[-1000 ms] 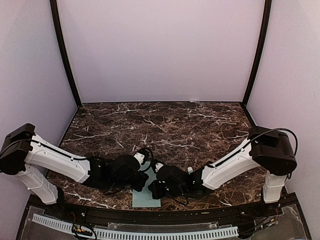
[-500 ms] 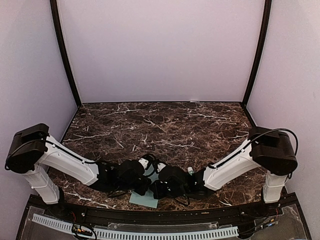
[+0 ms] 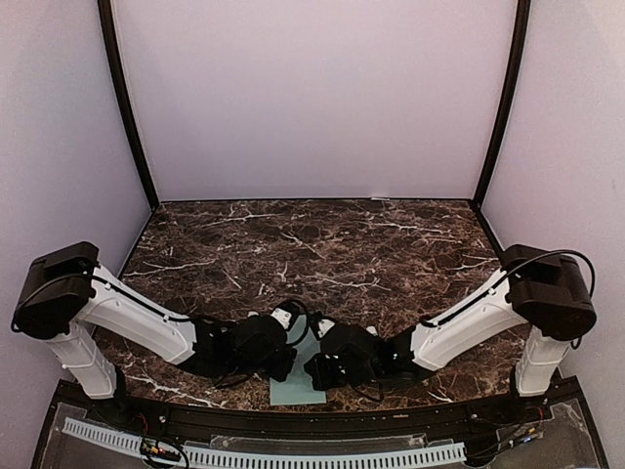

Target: Place the letter into the envelope and seal it

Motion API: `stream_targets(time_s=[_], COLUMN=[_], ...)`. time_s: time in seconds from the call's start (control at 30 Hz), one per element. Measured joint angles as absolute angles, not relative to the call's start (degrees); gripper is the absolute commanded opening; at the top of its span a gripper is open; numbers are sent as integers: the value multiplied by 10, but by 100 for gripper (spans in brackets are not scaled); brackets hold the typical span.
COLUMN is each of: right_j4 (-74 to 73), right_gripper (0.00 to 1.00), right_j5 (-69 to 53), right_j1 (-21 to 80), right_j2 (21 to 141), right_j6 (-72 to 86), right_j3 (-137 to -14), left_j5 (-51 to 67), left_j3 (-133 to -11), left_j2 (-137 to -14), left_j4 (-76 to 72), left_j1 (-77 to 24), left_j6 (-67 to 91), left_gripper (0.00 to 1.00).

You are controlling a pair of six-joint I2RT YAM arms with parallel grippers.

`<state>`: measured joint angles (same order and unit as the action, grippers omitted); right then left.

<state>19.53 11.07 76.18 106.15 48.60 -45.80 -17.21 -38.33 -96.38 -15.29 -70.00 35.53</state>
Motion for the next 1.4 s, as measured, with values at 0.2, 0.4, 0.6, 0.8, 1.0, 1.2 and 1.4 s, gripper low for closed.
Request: stream_targets(time_s=[0.2,0.4,0.6,0.8,1.0,1.2,1.4], right_j4=[117,80,90,122,158,198,244], right_gripper=[0,0,0,0,0,0,0], right_j5=[89,82,46,16,10,13,18], right_j1=[745,713,707,707,707,707,707], right_j2=[1018,995,1004,1031,1055,1060,1056], right_j6=[445,418,410,410,418,437,446], right_j3=[-458,-467,-468,-469,-474,-458,-427], left_j5=[-183,-178,-178,-189,-187,-181,-181], left_j3=[-389,-393,-408,-457,-461,-460,-457], left_j2=[-922,-874,-892,-958,-994,-1017,-1030], left_j4=[-95,-76,-72,-74,-87,-125,-150], left_j1=[-710,-717,-719,-712,-692,-672,-660], left_j6=[335,326,315,301,291,290,292], left_gripper=[0,0,0,0,0,0,0])
